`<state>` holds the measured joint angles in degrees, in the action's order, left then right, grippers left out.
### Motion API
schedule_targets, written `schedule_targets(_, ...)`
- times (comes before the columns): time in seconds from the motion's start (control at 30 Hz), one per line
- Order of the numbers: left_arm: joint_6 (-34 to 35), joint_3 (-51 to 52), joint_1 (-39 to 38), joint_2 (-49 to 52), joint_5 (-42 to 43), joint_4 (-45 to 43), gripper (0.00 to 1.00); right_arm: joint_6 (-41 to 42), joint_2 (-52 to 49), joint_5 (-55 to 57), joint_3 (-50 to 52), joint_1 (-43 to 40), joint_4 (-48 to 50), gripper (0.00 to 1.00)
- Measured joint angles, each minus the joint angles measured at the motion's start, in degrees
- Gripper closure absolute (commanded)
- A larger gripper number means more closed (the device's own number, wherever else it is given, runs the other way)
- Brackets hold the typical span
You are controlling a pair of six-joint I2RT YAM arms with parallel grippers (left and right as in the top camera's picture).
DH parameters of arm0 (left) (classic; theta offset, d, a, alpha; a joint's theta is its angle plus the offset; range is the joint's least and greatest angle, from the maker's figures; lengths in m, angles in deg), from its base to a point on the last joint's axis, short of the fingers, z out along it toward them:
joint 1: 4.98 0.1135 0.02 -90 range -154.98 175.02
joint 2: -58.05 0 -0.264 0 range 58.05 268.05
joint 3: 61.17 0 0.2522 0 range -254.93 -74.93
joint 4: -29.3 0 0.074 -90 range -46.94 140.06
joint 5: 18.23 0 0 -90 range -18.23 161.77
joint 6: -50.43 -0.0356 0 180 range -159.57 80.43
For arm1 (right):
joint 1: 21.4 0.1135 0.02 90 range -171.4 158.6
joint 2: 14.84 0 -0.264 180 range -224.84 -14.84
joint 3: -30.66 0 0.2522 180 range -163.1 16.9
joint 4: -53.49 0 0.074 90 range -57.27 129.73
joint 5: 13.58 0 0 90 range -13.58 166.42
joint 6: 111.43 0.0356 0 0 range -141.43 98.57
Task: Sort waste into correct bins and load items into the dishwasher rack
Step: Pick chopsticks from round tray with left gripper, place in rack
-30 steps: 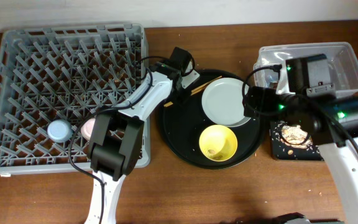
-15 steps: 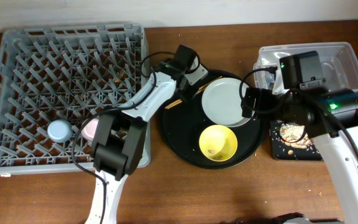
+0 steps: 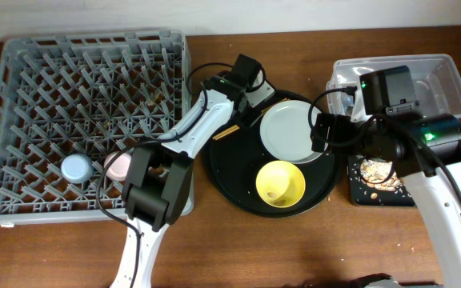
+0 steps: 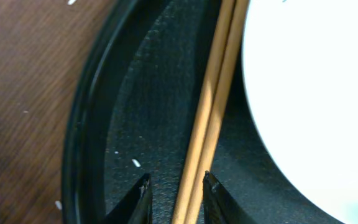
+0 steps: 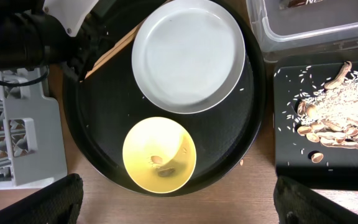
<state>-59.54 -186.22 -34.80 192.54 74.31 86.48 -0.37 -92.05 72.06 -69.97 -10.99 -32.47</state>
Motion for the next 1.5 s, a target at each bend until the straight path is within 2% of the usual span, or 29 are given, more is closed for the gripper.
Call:
schedule_targets(0.43, 0.00, 1.68, -0.02, 1.27, -0.63, -2.40, 0.74, -0.02, 0.00, 0.00, 0.00, 0.00, -1.05, 0.02)
schedule_targets(0.6, -0.02, 1.68, -0.35, 2.25, -2.91, -4.42, 0.70, 0.02, 0.00, 0.00, 0.00, 0.00, -1.05, 0.02)
schedule_targets(0.67, -0.02, 1.68, -0.39, 2.29, -3.17, -4.46, 0.71, -0.02, 0.00, 0.00, 0.00, 0.00, -1.07, 0.02)
schedule_targets(0.7, 0.00, 1.64, -0.44, 2.29, -3.04, -4.04, 0.76, 0.00, 0.00, 0.00, 0.00, 0.00, -1.07, 0.02)
schedule_targets(0.73, 0.00, 1.31, -0.39, 2.29, -2.34, -1.46, 0.88, -0.04, 0.00, 0.00, -0.02, 0.00, -1.07, 0.01)
schedule_targets(0.83, 0.00, 0.00, -0.98, 2.27, -0.39, 6.64, 0.98, -0.04, 0.00, 0.00, -0.02, 0.00, -1.03, 0.01)
schedule_targets(1.0, 7.67, -7.50, -2.05, 4.50, 1.11, 21.18, 1.00, -0.02, 0.00, 0.00, -0.02, 0.00, -1.09, 0.02)
schedule_targets(1.1, 13.46, -25.92, -0.76, 6.10, 2.21, 35.80, 1.00, -0.07, 0.00, 0.00, -0.02, 0.00, -1.01, 0.02)
schedule_targets(1.17, 18.47, -38.53, 3.04, 5.79, 2.67, 43.10, 1.00, 0.02, 0.00, 0.00, -0.02, 0.00, -0.94, 0.02)
schedule_targets(1.23, 23.87, -48.72, 11.50, 5.55, 2.84, 50.40, 1.00, -0.02, 0.00, 0.00, -0.02, 0.00, -0.98, 0.02)
schedule_targets(1.33, 27.15, -49.51, 21.46, 5.55, 2.62, 53.20, 1.00, 0.02, 0.00, 0.00, -0.02, 0.00, -1.03, 0.02)
schedule_targets(1.43, 28.44, -42.29, 22.27, 5.64, 2.62, 52.76, 0.99, -0.02, 0.00, 0.00, -0.02, 0.00, -1.03, 0.02)
schedule_targets(1.5, 28.68, -36.04, 21.55, 5.64, 2.62, 49.33, 0.98, 0.02, 0.00, 0.00, -0.02, 0.00, -1.05, 0.01)
